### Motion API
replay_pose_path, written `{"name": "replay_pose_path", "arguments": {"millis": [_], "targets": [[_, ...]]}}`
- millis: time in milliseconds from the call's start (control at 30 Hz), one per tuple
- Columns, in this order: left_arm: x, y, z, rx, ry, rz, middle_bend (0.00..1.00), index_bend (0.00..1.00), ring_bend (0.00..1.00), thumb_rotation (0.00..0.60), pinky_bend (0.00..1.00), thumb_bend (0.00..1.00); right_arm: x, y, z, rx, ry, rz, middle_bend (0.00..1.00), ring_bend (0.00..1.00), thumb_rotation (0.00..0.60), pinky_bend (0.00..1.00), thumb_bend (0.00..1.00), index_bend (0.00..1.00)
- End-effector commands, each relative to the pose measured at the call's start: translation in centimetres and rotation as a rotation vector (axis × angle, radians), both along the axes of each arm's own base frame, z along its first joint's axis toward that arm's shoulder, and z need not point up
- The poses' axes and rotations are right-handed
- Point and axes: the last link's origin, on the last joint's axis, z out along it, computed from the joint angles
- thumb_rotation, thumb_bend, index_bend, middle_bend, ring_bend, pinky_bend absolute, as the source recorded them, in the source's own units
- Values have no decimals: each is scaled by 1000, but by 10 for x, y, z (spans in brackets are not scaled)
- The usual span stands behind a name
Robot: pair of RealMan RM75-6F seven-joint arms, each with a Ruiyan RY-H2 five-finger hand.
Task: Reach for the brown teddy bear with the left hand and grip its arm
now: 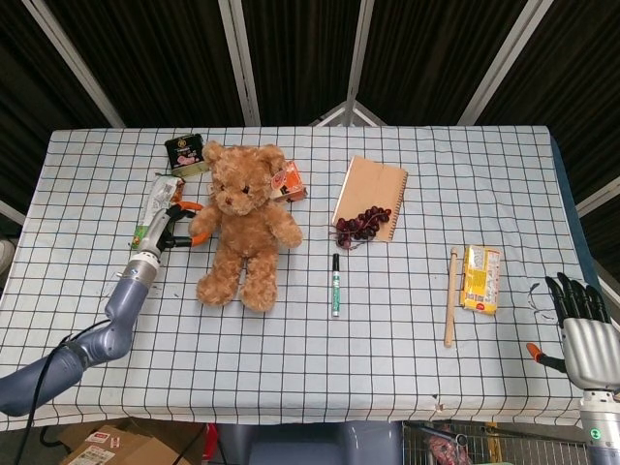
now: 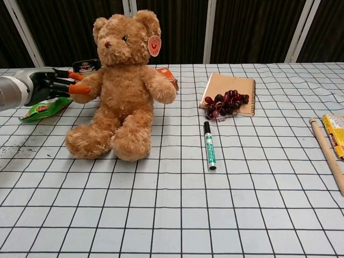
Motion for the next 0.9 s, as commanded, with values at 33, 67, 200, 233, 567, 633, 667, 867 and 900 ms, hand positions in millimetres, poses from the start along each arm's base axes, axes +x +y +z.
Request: {"name": "replay_pose_path", "arguments": {"millis": [33, 67, 200, 233, 567, 633, 667, 867, 900], "targets": [[3, 2, -3, 16, 1, 9, 461, 347, 0, 600, 0, 440, 0, 0, 0, 0, -2, 0, 2, 7, 600, 0, 172, 24], [4, 3, -4, 23, 1, 12, 473, 353, 0, 600, 0, 457, 0, 0, 0, 1, -3, 0, 2, 7, 600, 0, 172, 24], [15, 5, -3, 52, -10, 3, 494, 360, 5, 600, 0, 476, 0, 0, 0, 1, -3, 0, 2, 7, 600, 0, 172, 23], [17, 5, -2, 58, -8, -4, 501, 361, 7, 600, 0, 477, 0, 0, 0, 2, -4, 0, 2, 7, 600, 0, 172, 24], [0, -1, -7, 54, 58, 38, 494, 361, 8, 600, 0, 478, 1, 1, 0, 0, -7, 6, 2, 7, 600, 0, 172, 23], [4, -1, -5, 62, 47, 35, 493, 361, 8, 600, 0, 477, 2, 1, 0, 0, -7, 8, 2, 7, 600, 0, 172, 23], [6, 0, -3, 68, 43, 28, 494, 360, 8, 600, 0, 477, 2, 1, 0, 1, -8, 9, 2, 7, 600, 0, 171, 23], [20, -3, 1, 98, 78, -30, 484, 353, 8, 600, 0, 477, 2, 1, -1, 5, -7, 8, 2, 7, 600, 0, 171, 23], [19, -5, -1, 93, 96, -34, 479, 352, 8, 600, 0, 476, 2, 1, -1, 6, -7, 7, 2, 7, 600, 0, 171, 23]]}}
